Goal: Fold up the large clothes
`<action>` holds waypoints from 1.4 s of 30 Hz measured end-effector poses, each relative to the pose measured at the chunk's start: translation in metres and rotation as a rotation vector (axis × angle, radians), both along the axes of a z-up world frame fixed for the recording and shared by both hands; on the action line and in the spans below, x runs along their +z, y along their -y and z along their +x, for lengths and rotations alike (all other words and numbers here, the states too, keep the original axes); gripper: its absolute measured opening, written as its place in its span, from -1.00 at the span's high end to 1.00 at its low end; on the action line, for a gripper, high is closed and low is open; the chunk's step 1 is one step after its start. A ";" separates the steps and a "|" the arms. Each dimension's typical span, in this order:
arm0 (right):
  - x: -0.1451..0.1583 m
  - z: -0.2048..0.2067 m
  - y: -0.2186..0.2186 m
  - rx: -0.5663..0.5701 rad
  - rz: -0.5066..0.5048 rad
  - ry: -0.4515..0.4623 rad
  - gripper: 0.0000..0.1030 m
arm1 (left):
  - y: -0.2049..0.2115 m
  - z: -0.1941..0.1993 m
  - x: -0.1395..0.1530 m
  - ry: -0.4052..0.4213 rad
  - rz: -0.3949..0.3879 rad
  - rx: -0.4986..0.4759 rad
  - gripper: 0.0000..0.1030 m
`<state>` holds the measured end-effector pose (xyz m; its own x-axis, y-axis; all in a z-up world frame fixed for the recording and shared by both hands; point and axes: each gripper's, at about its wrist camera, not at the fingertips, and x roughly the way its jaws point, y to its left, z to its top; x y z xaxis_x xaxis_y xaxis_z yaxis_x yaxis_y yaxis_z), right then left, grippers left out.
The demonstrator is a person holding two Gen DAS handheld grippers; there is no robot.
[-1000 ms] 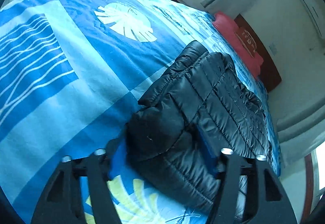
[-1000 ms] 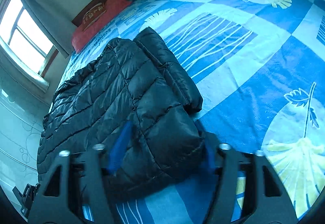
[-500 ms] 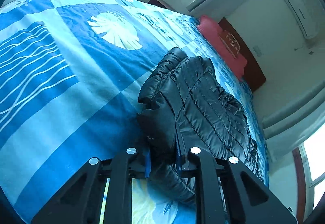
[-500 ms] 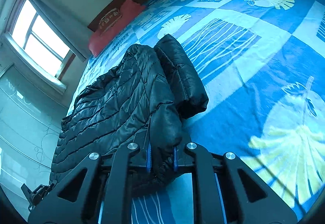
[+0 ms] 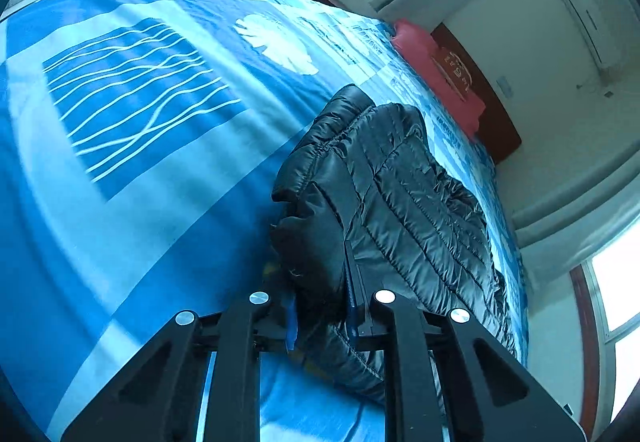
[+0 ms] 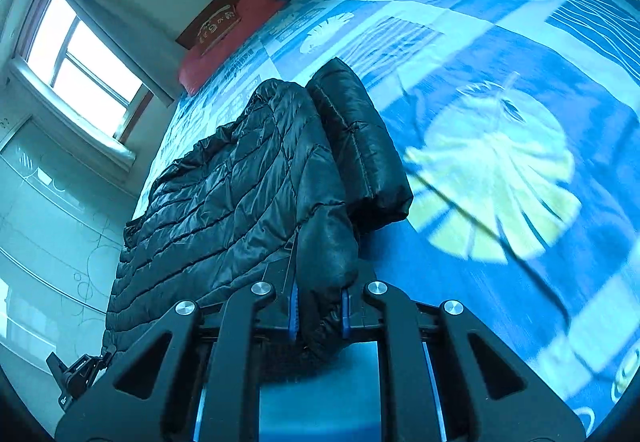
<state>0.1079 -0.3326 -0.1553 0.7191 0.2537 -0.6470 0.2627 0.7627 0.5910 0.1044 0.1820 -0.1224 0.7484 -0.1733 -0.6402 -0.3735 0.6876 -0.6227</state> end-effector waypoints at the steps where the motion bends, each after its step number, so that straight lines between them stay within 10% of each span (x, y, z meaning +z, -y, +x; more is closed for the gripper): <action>1: 0.000 -0.004 0.000 0.001 0.000 -0.002 0.73 | -0.001 -0.002 -0.001 -0.002 0.001 -0.003 0.65; 13: -0.002 -0.008 0.006 -0.007 -0.036 -0.024 0.39 | -0.007 -0.007 -0.005 -0.041 0.043 -0.047 0.39; 18: 0.004 -0.017 0.014 -0.033 -0.080 -0.029 0.18 | -0.012 -0.017 0.005 -0.069 0.117 -0.041 0.04; 28: 0.037 -0.023 0.009 -0.053 -0.254 -0.036 0.17 | -0.028 -0.030 0.033 -0.083 0.289 -0.061 -0.05; 42: 0.048 0.087 -0.139 0.347 -0.322 -0.022 0.21 | -0.022 0.062 0.037 -0.113 0.333 -0.293 -0.26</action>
